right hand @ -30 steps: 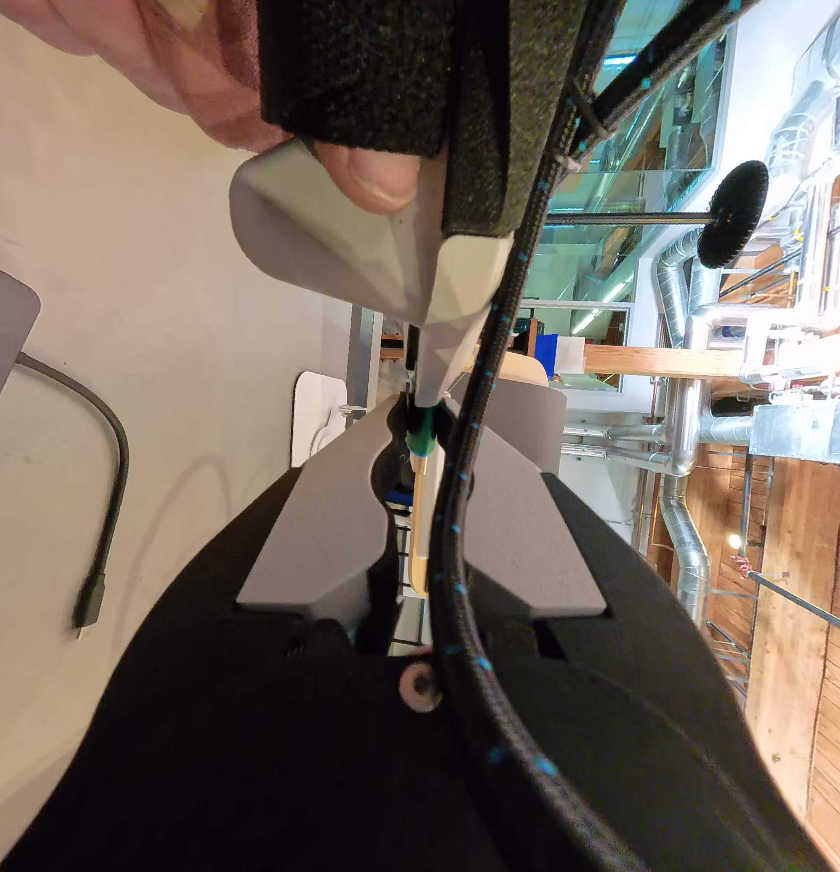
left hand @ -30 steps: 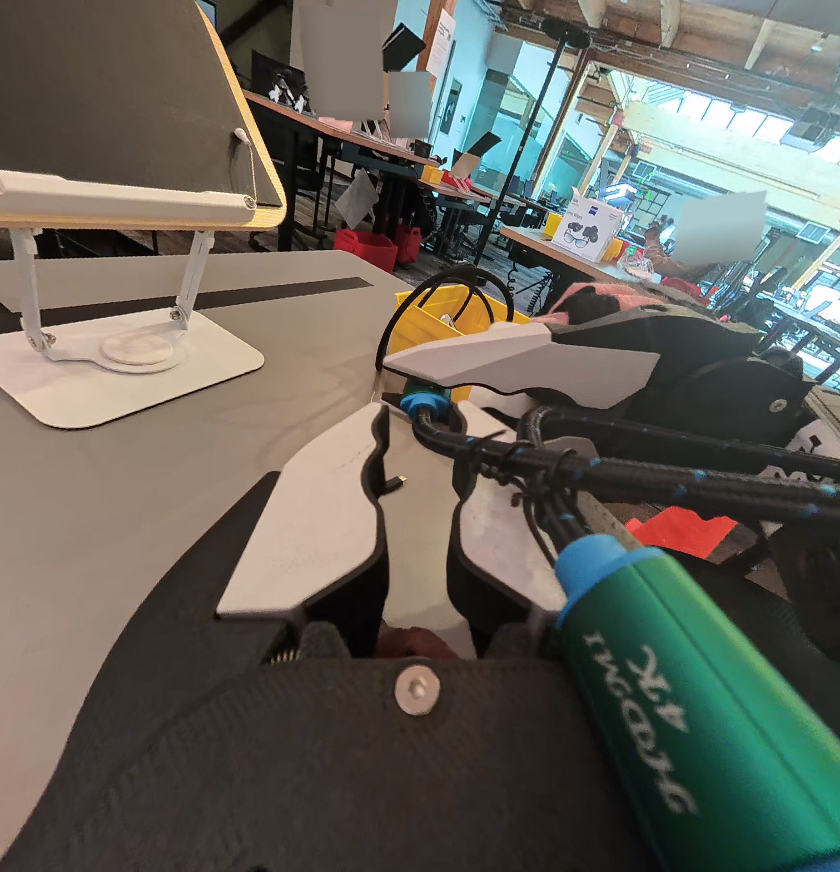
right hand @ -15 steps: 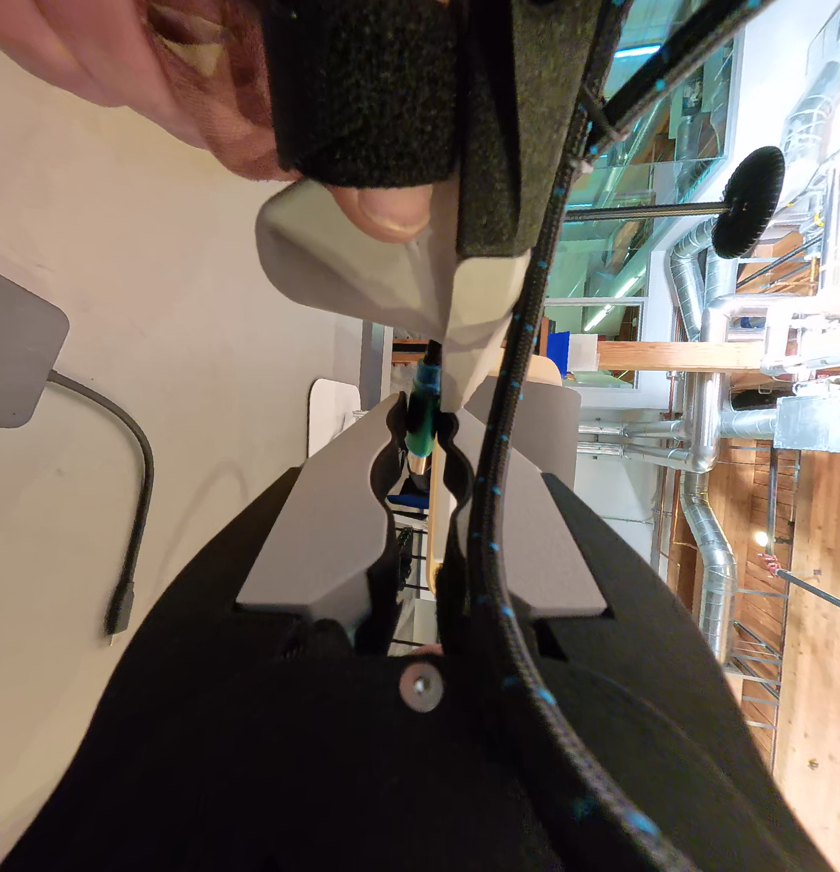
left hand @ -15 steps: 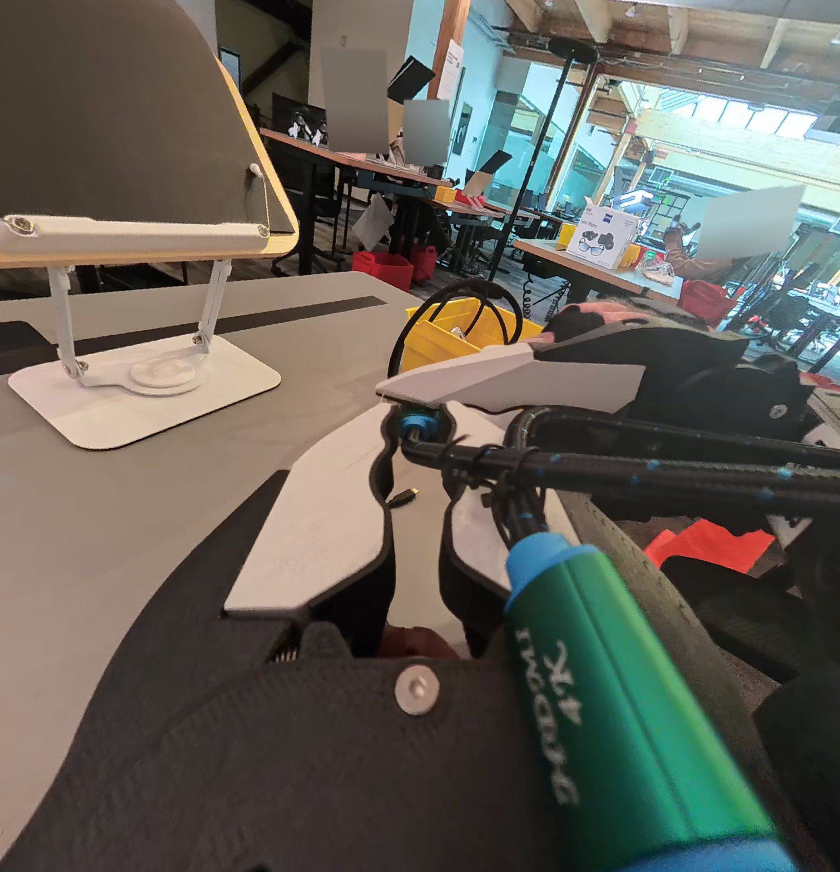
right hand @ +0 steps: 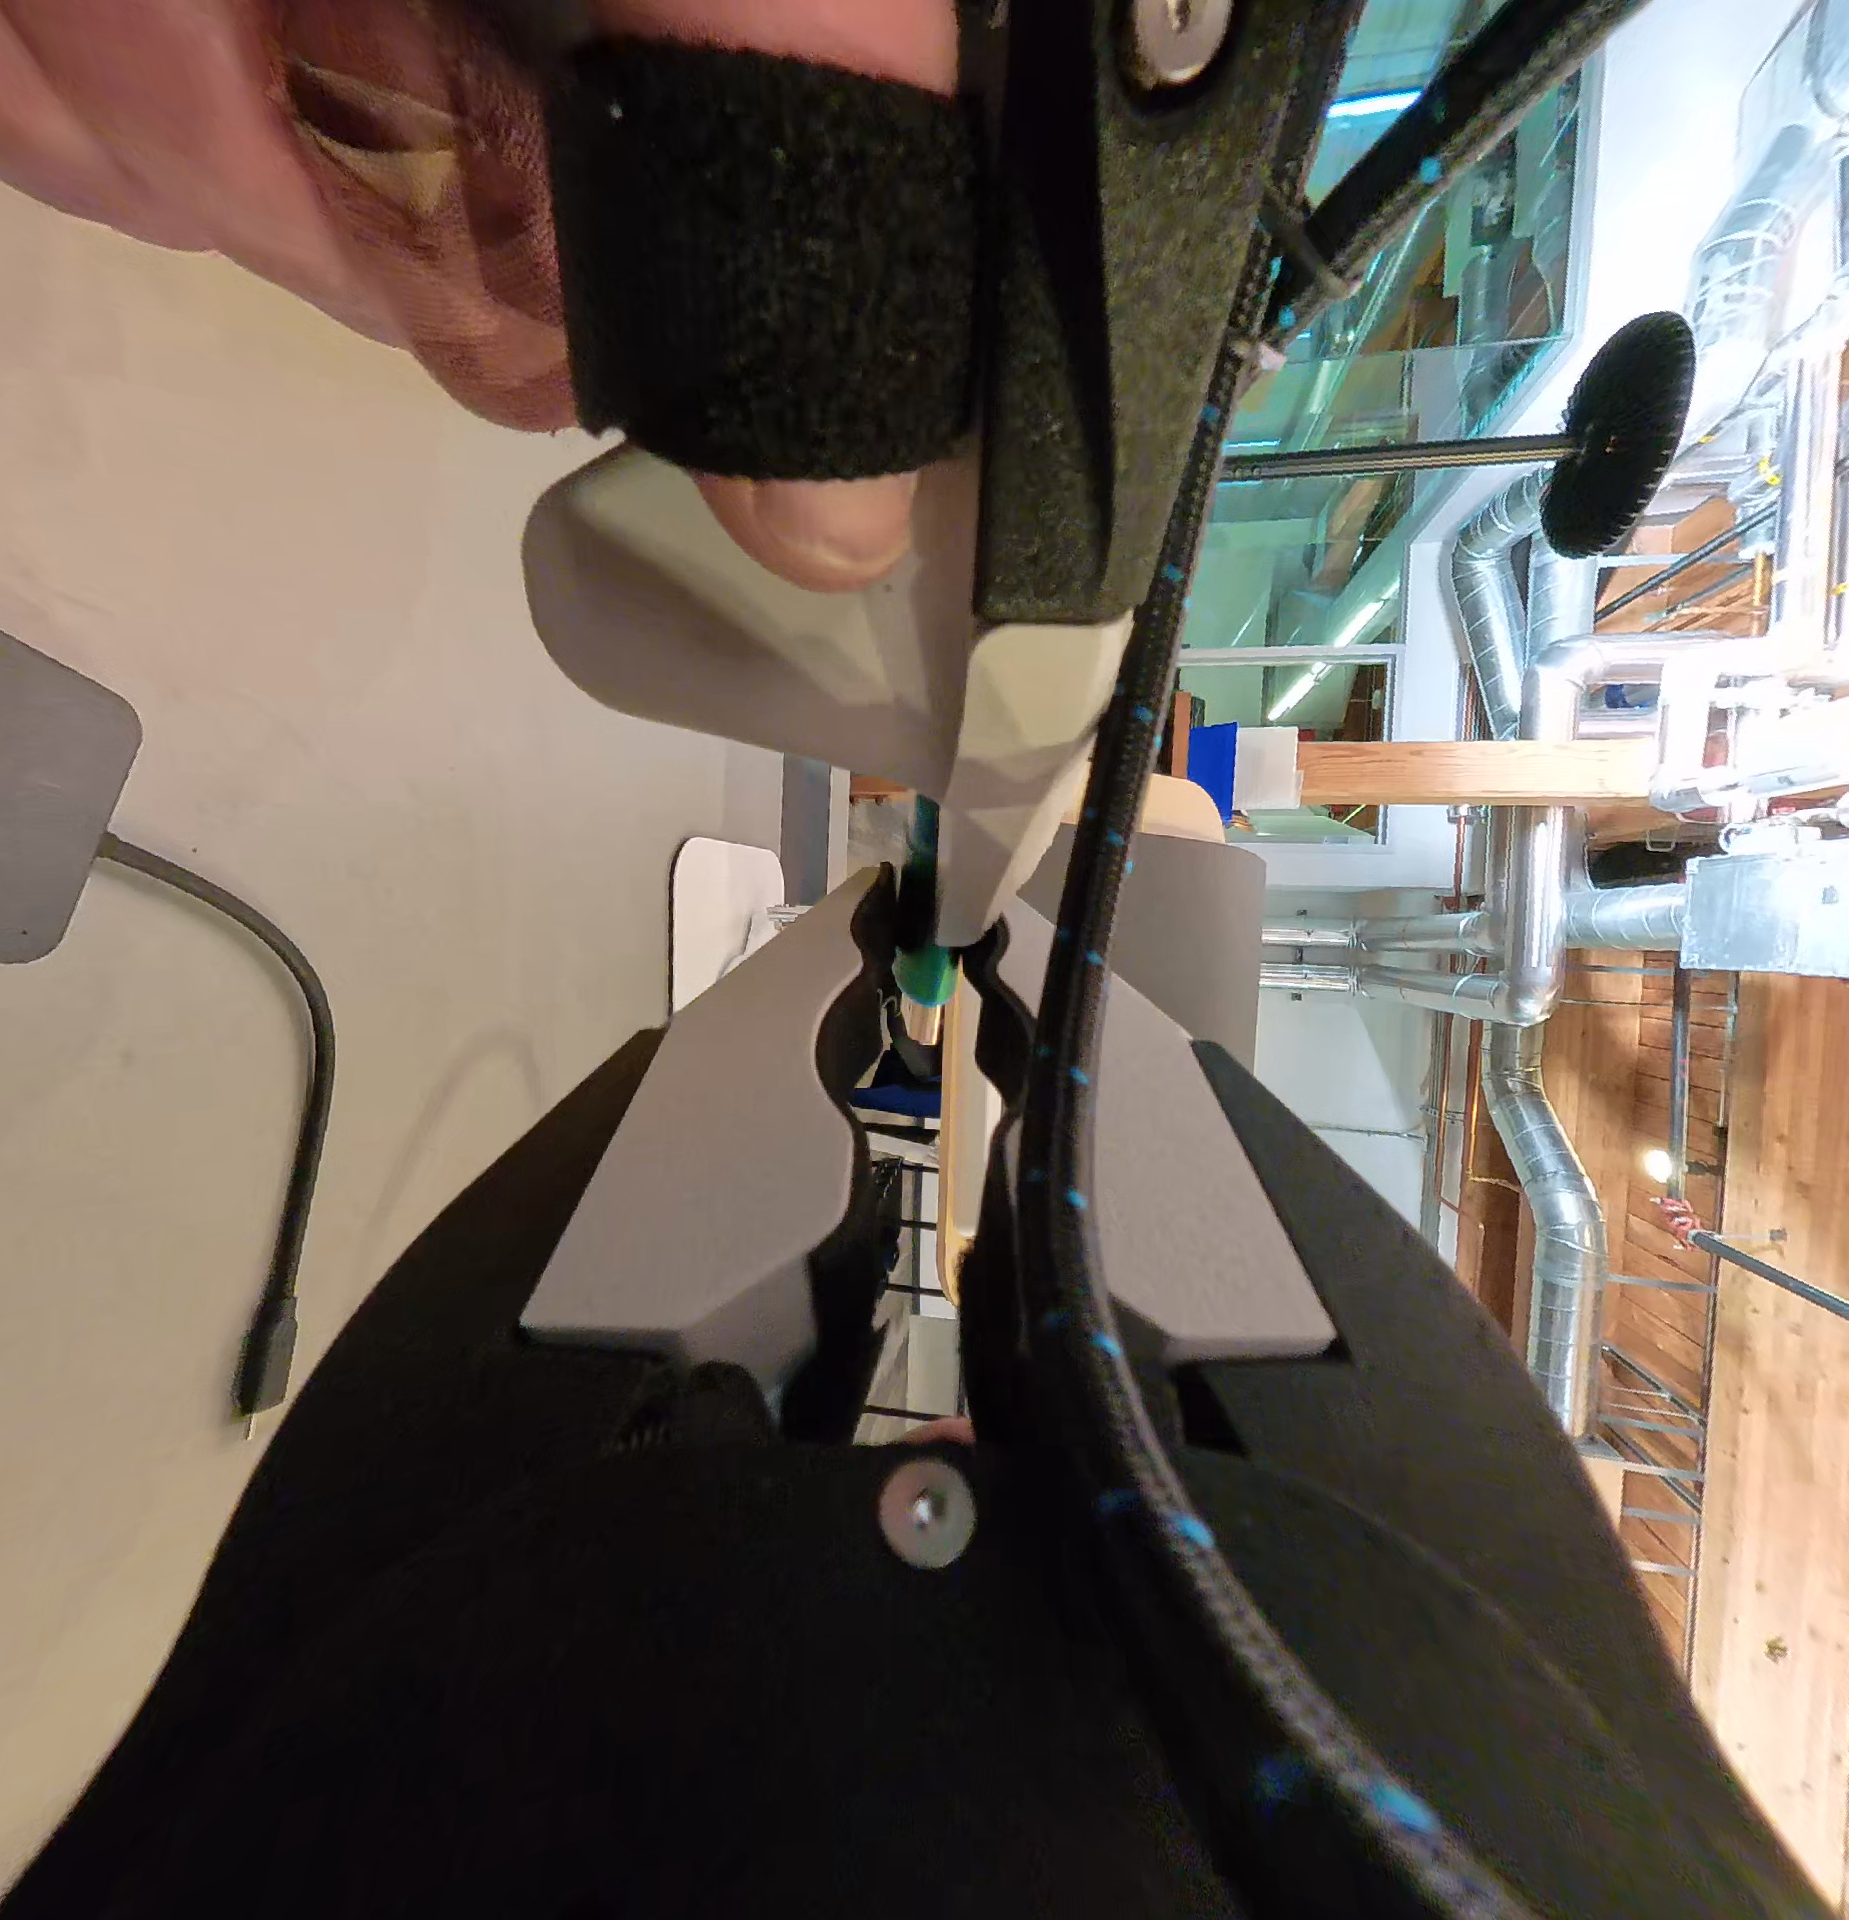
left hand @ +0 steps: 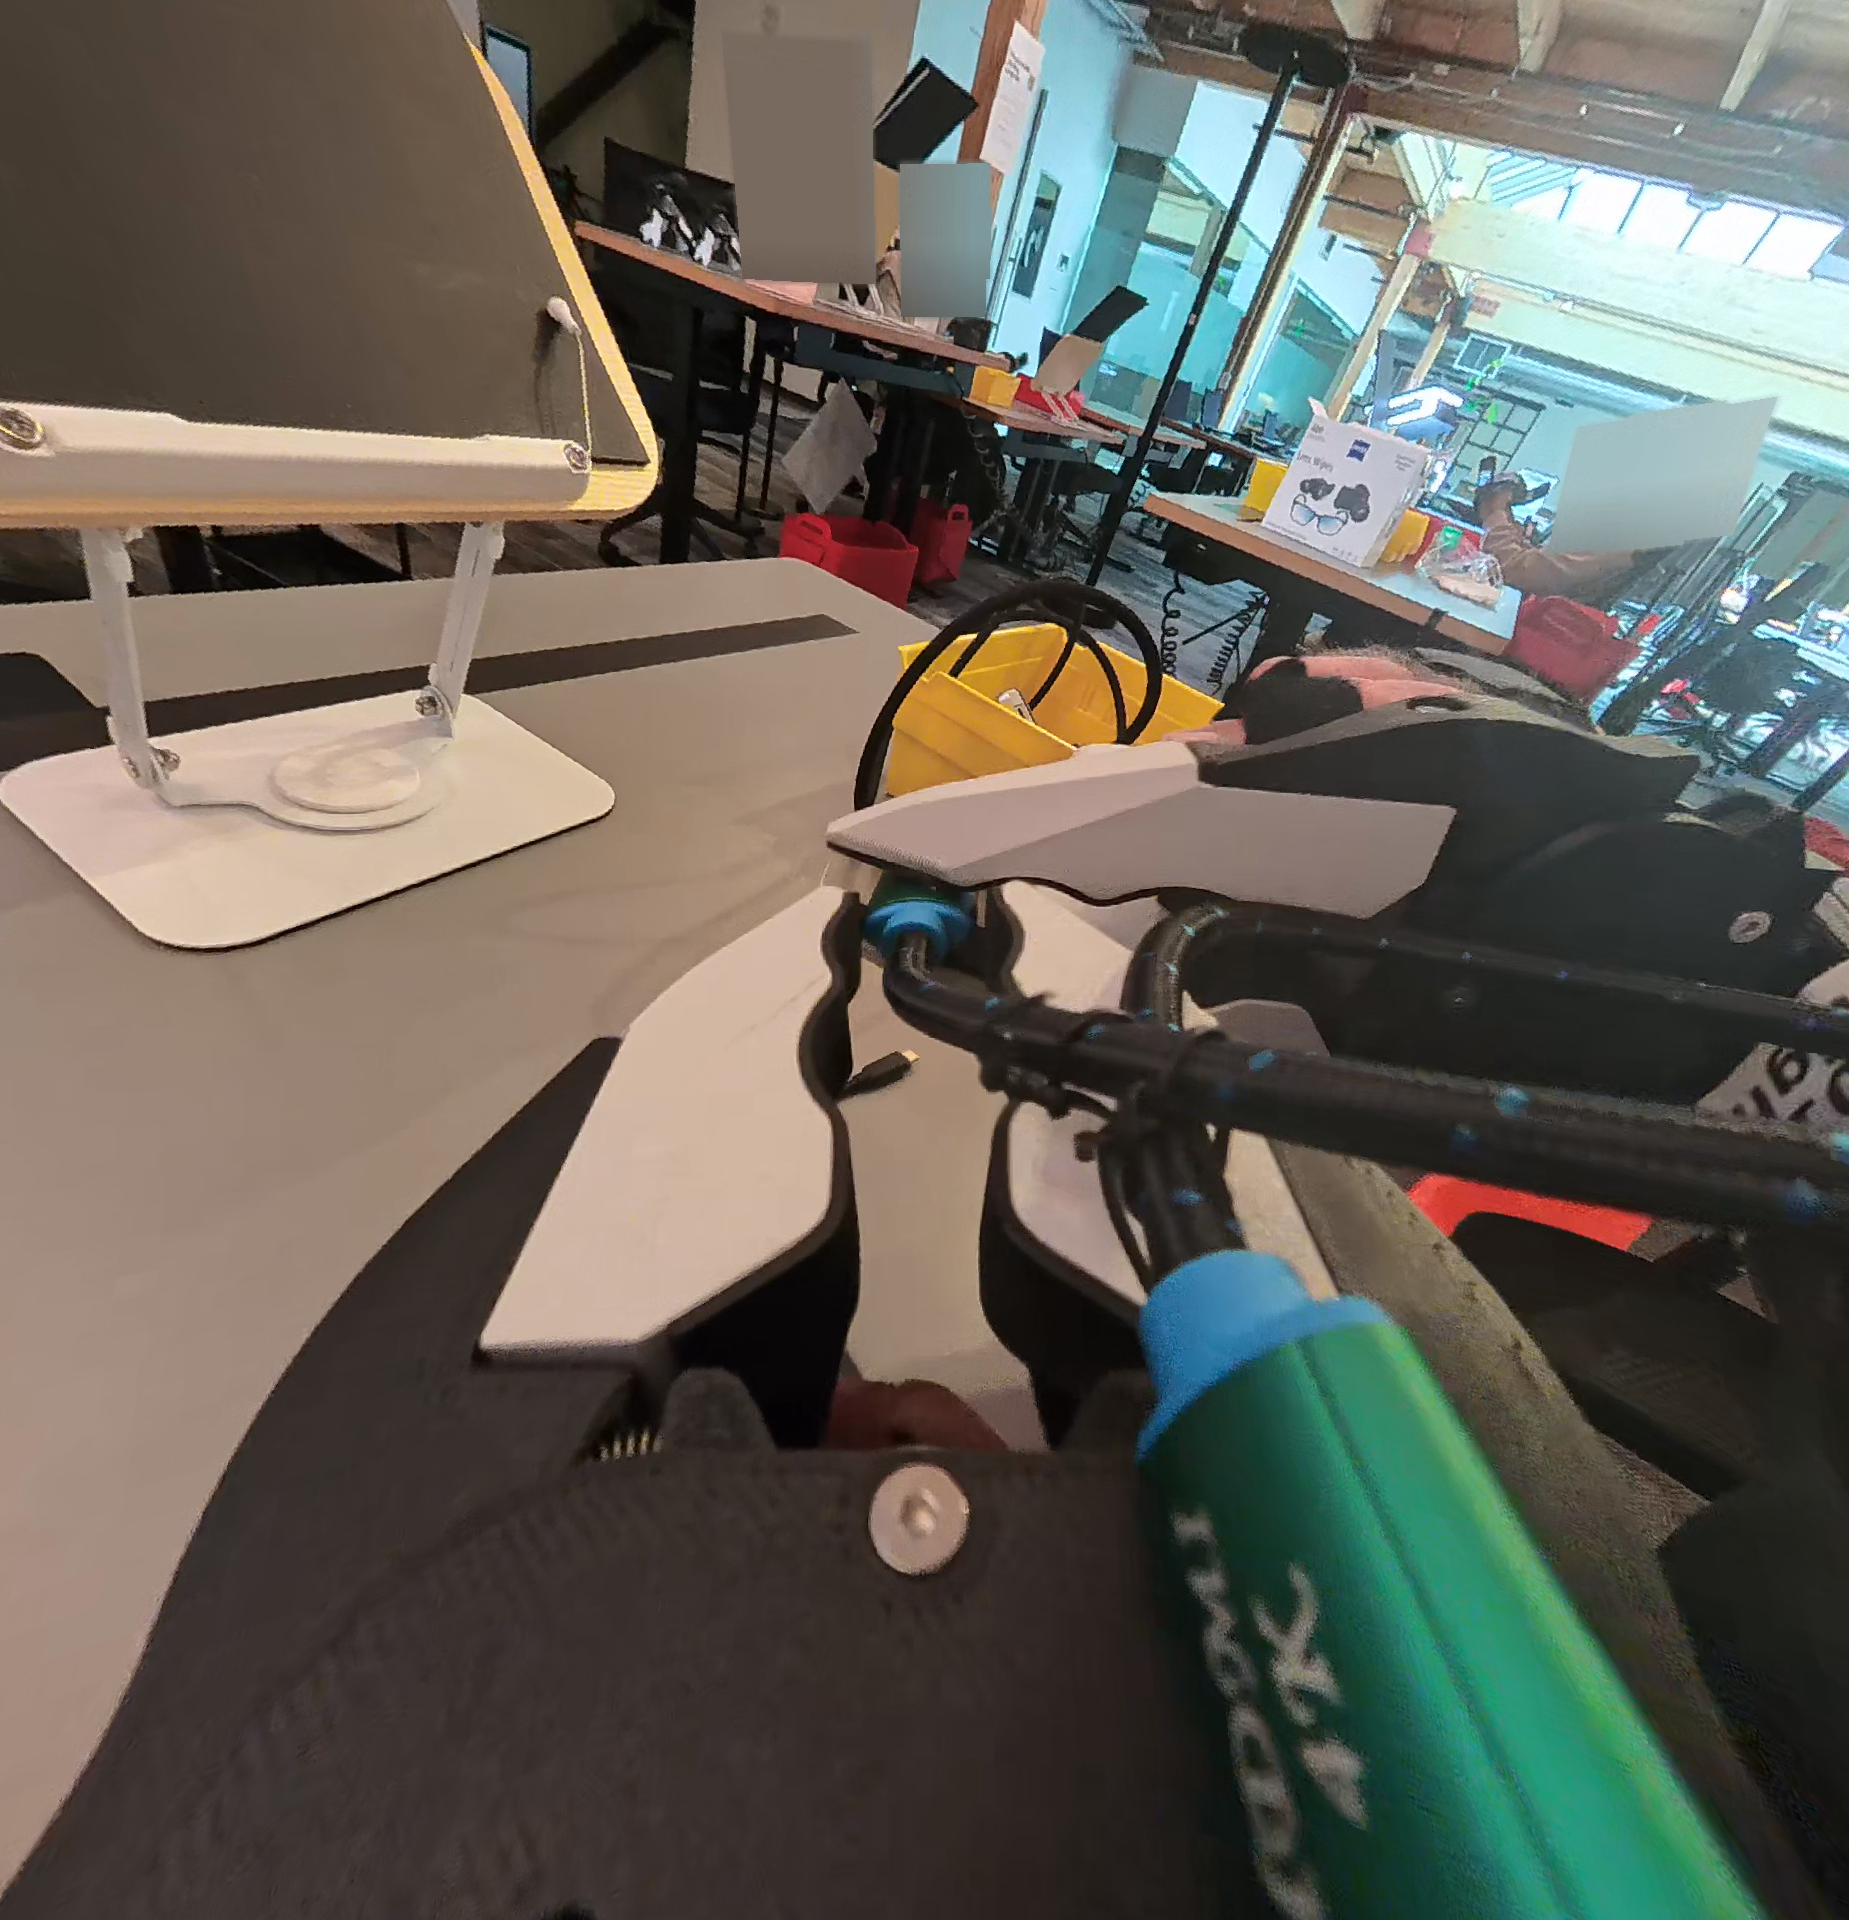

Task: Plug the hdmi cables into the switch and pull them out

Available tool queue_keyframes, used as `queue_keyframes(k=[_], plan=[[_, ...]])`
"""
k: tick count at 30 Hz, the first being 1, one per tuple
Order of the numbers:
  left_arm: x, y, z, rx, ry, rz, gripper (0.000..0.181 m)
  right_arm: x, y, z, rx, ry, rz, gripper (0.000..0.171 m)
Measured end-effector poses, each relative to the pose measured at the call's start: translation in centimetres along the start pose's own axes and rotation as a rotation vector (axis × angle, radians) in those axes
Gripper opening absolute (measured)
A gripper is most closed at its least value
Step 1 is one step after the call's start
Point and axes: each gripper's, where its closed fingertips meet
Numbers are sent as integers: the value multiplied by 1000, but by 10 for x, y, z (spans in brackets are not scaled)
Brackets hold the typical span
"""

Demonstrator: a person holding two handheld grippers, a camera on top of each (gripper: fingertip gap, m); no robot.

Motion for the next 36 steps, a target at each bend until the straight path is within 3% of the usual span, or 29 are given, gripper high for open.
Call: queue_keyframes(k=[12,18,21,25,31,32,36], plan=[[-3,0,0,-10,-11,-10,19,0,1,-4,19,-20,26,11],[2,4,-12,24,-60,8,19,-3,4,-6,62,-78,60,35],[6,7,-14,12,-105,21,19,-3,8,-8,135,-165,131,30],[10,9,-13,-3,-139,34,19,-16,9,-1,188,-271,136,37],[14,14,-16,3,-215,43,19,-27,10,-8,437,-650,264,45],[16,16,-19,9,-220,49,19,-29,8,-15,500,-710,279,37],[27,24,-31,43,-238,65,19,-21,1,-56,784,-838,343,43]])
Point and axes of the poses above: each gripper's, where its closed fingertips meet, y back along the fingers, x out of its top, z = x × y across the jaws, and after that the axes turned 8 degrees about x, right-handed
